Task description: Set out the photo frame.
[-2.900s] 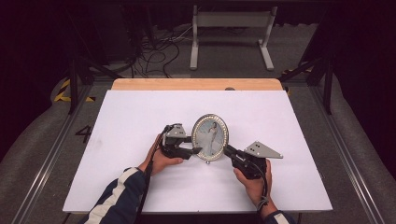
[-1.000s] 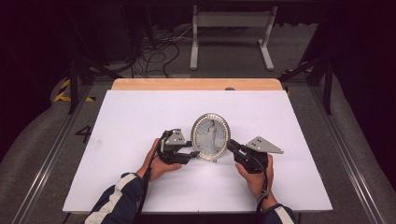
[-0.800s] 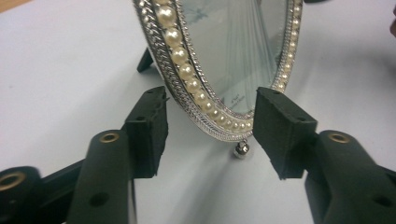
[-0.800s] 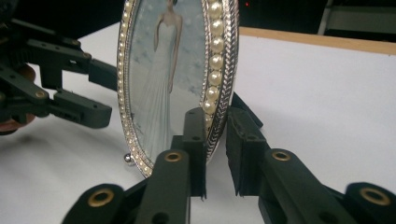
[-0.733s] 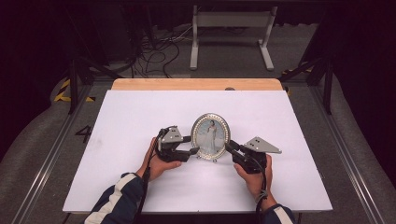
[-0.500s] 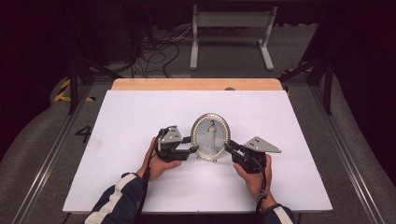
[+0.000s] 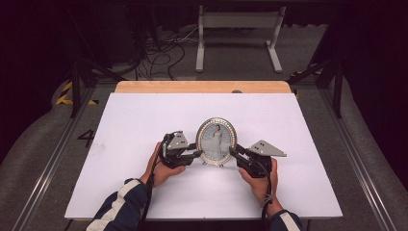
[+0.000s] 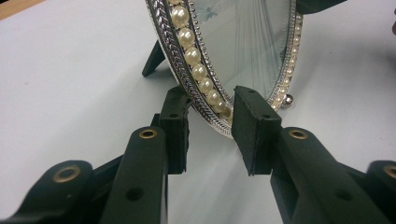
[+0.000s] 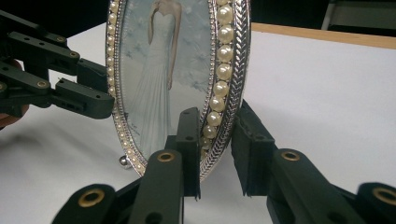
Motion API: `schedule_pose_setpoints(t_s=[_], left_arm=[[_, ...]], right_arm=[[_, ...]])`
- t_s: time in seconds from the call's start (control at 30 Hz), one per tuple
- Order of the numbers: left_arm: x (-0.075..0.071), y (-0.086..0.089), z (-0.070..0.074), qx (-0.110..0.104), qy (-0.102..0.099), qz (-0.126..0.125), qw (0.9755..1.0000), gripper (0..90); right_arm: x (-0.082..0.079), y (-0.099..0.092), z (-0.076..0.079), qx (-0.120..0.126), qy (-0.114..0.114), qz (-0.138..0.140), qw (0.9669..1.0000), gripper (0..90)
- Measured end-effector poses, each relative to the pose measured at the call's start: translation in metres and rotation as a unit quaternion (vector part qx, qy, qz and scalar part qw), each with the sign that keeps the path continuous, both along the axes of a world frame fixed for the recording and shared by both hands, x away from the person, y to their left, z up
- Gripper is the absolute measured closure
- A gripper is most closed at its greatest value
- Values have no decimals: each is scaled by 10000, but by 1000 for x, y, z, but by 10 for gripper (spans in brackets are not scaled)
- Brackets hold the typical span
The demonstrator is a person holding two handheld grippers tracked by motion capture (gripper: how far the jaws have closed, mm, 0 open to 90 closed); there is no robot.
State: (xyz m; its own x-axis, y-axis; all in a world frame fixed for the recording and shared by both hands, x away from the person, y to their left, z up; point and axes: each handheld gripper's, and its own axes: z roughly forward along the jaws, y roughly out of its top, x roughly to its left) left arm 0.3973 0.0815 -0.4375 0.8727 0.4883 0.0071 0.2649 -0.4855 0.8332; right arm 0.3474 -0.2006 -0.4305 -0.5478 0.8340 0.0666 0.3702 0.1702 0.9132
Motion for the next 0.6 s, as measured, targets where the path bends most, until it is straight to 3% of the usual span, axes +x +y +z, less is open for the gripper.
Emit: schedule_pose_setpoints(t_s=[0.6], left_arm=[[-2,-1,-1,65,31,-58,10000,673]], right_arm=[[4,1,0,-16,25,14,10000,717]])
